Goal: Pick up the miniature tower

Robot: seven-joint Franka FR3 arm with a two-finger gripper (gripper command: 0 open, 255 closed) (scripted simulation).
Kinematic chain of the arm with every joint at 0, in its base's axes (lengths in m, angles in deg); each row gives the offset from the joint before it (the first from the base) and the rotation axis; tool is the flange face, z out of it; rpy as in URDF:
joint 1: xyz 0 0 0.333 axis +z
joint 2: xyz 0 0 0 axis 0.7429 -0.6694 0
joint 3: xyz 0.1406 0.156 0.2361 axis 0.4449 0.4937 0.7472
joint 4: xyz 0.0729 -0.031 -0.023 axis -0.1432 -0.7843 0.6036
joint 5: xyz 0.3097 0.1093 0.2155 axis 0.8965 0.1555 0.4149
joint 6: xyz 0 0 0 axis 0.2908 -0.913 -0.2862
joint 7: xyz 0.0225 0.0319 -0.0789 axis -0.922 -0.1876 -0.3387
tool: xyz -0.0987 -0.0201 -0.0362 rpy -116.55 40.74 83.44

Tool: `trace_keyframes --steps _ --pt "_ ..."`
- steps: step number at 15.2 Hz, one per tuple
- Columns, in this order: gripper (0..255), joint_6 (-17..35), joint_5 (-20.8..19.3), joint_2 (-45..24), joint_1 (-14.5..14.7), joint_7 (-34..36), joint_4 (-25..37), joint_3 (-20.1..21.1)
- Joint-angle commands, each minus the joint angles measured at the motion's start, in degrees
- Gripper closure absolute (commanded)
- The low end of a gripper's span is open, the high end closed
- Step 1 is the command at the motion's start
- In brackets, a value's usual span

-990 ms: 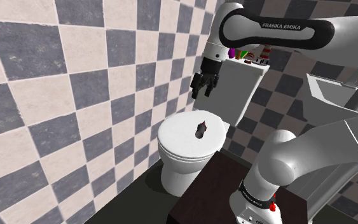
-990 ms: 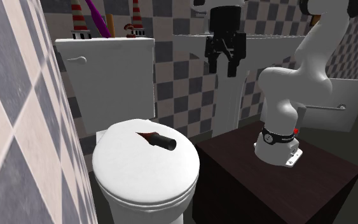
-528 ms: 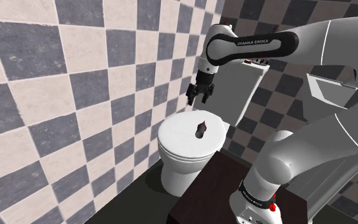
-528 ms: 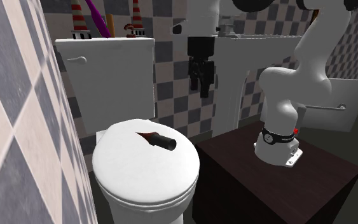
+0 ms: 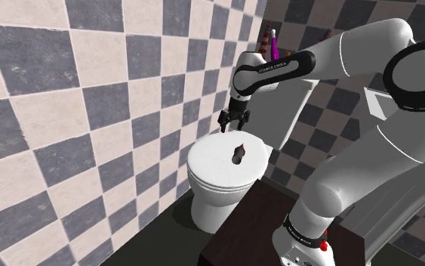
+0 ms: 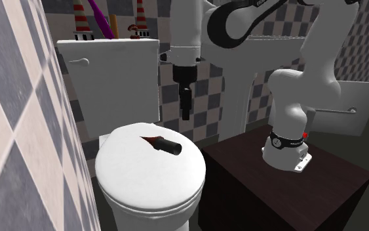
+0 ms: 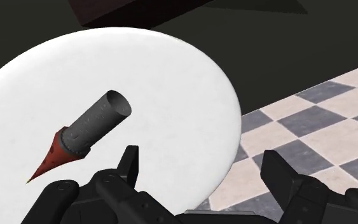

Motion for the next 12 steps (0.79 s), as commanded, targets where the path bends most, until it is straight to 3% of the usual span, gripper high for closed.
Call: trace_keyframes --steps 1,12 --pt "0 3.12 -0.77 -3.32 -1.12 0.57 0.12 -0.89" --pt "0 16.43 -2.74 -22.56 -6.14 4.17 5.43 -5.59"
